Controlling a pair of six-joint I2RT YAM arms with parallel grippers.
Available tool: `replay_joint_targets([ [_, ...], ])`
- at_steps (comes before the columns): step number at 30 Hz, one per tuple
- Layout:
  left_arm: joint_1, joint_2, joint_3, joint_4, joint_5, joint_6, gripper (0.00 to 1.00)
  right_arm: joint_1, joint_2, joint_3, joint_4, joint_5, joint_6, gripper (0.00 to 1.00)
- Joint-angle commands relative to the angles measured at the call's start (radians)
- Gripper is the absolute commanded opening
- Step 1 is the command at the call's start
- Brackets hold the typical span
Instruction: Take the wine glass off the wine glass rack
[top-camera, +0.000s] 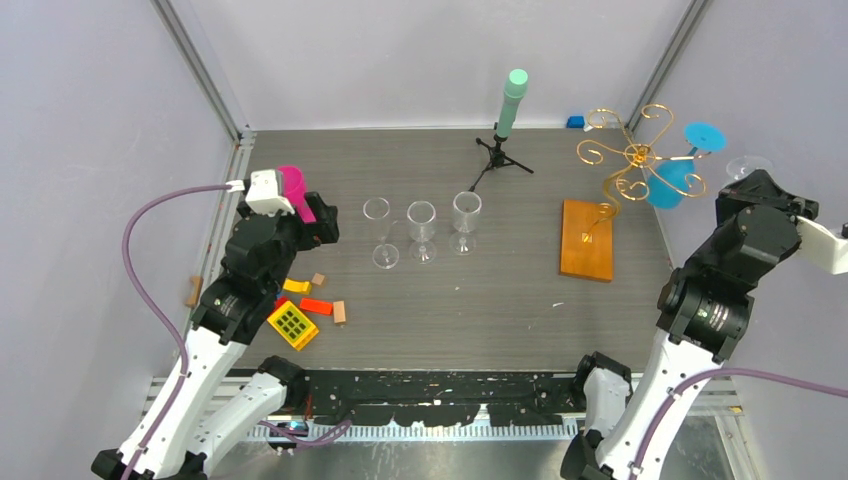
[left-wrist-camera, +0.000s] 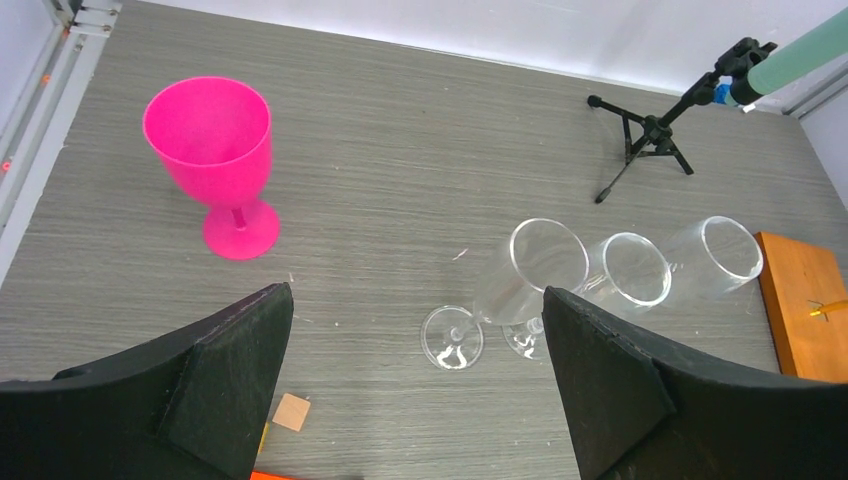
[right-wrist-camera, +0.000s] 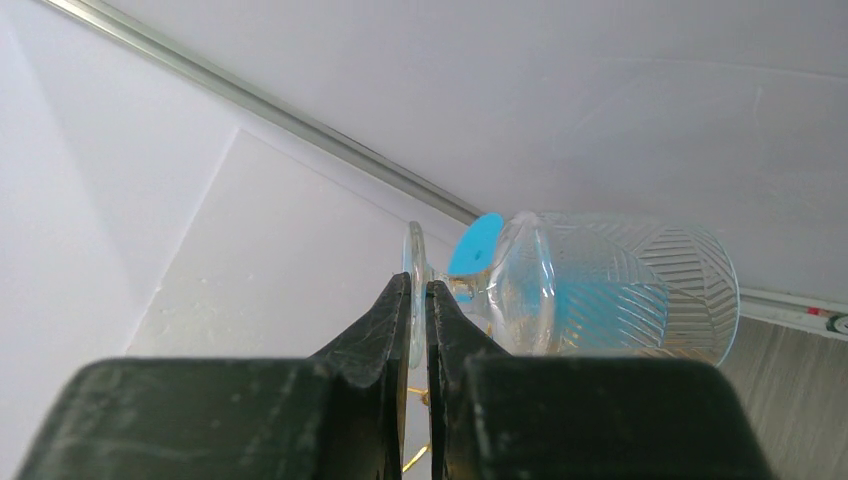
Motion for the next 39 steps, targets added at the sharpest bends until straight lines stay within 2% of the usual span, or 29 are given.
replay_joint_targets([
  [1,0.0,-0.02,0.048,0.017,0.029,0.003,0.98,0.0,-0.041,0.127,0.081,-0.005,-0.03,0.0],
  [9,0.0,-0.028,0.063,0.007,0.065,-0.011,0.98,0.0,-0.031,0.215,0.122,-0.162,0.053,0.0],
  [15,0.0,-0.014,0.083,0.006,0.107,-0.015,0.98,0.0,0.032,0.298,0.161,-0.323,0.151,0.0],
  [20,0.0,0.016,0.098,0.016,0.17,-0.032,0.98,0.0,0.083,0.302,0.226,-0.488,0.27,0.0],
  [24,0.0,0.044,0.11,0.032,0.237,-0.055,0.98,0.0,0.127,0.255,0.355,-0.633,0.449,0.0],
  [27,0.0,0.064,0.119,0.047,0.287,-0.077,0.98,0.0,0.161,0.196,0.557,-0.745,0.645,0.0],
  [35,0.0,0.142,0.153,0.135,0.459,-0.161,0.98,0.039,0.21,0.132,0.744,-0.809,0.812,0.0],
  [37,0.0,0.168,0.166,0.161,0.504,-0.185,0.98,0.089,0.234,0.117,0.764,-0.805,0.815,0.0],
  [39,0.0,0.193,0.183,0.178,0.552,-0.207,0.98,0.205,0.269,0.107,0.771,-0.79,0.792,0.0],
])
